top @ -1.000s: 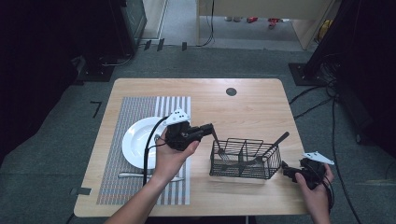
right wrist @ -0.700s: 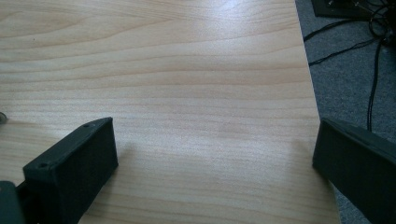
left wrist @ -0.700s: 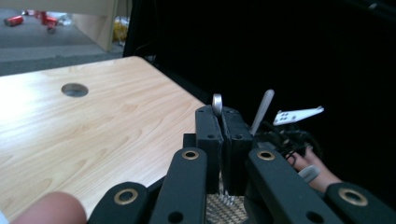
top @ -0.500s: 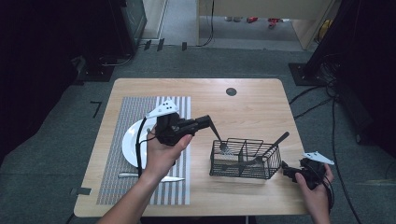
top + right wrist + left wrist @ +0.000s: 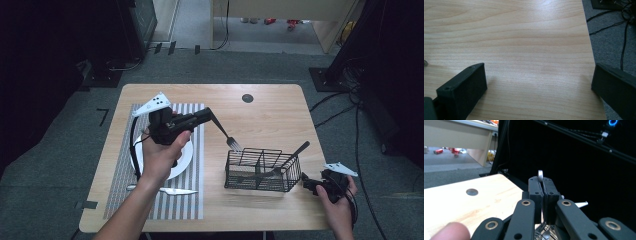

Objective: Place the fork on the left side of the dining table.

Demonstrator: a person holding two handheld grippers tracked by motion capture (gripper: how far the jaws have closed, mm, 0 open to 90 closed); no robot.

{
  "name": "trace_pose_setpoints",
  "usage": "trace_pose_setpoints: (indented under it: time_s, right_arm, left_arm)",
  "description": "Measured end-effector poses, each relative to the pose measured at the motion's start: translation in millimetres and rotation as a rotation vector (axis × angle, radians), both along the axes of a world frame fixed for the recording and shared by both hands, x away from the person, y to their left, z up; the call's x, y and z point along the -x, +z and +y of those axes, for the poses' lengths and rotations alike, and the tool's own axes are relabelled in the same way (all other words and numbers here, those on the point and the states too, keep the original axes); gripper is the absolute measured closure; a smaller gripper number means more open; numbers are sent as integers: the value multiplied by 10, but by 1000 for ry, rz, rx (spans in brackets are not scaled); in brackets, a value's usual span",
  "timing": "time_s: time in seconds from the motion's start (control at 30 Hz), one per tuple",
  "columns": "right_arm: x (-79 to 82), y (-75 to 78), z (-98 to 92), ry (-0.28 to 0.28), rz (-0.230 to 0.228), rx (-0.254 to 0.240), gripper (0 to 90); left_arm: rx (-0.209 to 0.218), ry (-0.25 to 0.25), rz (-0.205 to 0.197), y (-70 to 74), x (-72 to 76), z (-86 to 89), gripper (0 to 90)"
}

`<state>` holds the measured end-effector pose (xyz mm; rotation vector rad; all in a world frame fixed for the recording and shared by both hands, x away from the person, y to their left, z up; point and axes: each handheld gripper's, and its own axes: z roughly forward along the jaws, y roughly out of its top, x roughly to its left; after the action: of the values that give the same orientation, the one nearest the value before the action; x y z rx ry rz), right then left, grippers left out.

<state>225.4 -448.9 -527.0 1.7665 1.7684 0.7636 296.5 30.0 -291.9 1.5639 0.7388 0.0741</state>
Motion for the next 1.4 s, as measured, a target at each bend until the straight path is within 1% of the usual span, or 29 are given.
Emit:
trace_pose_setpoints:
  time_s: [0.03,0.07,0.1,0.17,0.23,0.33,0.37,0.4,0.43,0.47,0.5,0.53,0.6,0.63,0.67,0.7,0.73,0.9,0.93,0.97,1.0,1.03,1.1,1.2,1.23,1.27,1.3,1.33,1.4]
  right_arm:
    - [1,1,3,-3,2,-2,0]
    - [-1,0,0,0,0,-1,0]
    - [0,0,1,-1,1,-1,0]
    - [-1,0,1,0,0,-1,0]
    - [-1,0,1,0,0,-1,0]
    - [0,0,1,-1,1,-1,0]
    - [0,0,1,-1,1,-1,0]
    - [-1,0,1,0,0,-1,0]
    - [-1,0,1,0,0,-1,0]
    - [0,0,1,0,0,0,0]
    - [0,0,1,0,0,0,0]
    - [0,0,1,0,0,-1,0]
    - [0,1,1,-1,1,-1,0]
    - [0,1,1,-1,1,-1,0]
    - [0,0,1,0,1,-1,0]
    - [0,0,1,0,1,-1,0]
    - [0,0,1,0,1,-1,0]
    - [1,1,1,-2,2,-1,0]
    - [1,1,1,-2,2,-1,0]
    - [0,0,1,-1,1,-1,0]
    - [0,0,1,-1,1,-1,0]
    - [0,0,1,-1,1,-1,0]
    - [1,1,1,-2,2,-1,0]
    - [1,1,1,-1,2,-1,0]
    - [1,1,1,-1,2,-1,0]
    - [0,1,1,0,2,-2,0]
    - [0,1,1,0,2,-2,0]
    - [0,0,0,0,1,0,0]
    - [0,0,0,0,1,0,0]
  left_arm:
    - [13,10,0,34,-21,55,892]
    - [13,10,0,34,-21,55,892]
    - [19,25,-5,61,-47,107,892]
    - [23,34,-6,70,-61,131,892]
    - [34,55,-5,82,-102,205,892]
    - [37,79,-4,66,-149,267,892]
    - [37,79,-4,66,-149,267,892]
    - [37,98,-2,38,-190,302,892]
    - [37,98,-2,38,-190,302,892]
    - [31,119,2,-2,-233,339,892]
    - [31,119,2,-2,-233,339,892]
    - [24,138,7,-52,-280,359,892]
    - [16,155,10,-106,-332,373,892]
    - [16,155,10,-106,-332,373,892]
    - [16,174,20,-164,-388,399,892]
    - [16,174,20,-164,-388,399,892]
    - [26,184,25,-222,-442,429,892]
    - [32,237,46,-390,-581,508,892]
    - [32,237,46,-390,-581,508,892]
    - [32,249,52,-427,-611,526,892]
    - [34,271,64,-502,-673,572,892]
    - [34,271,64,-502,-673,572,892]
    - [40,308,82,-615,-760,637,892]
    - [25,336,96,-722,-849,692,892]
    - [25,336,96,-722,-849,692,892]
    - [21,355,99,-793,-904,724,892]
    - [21,355,99,-793,-904,724,892]
    - [23,375,110,-867,-953,757,892]
    - [30,395,118,-942,-999,787,892]
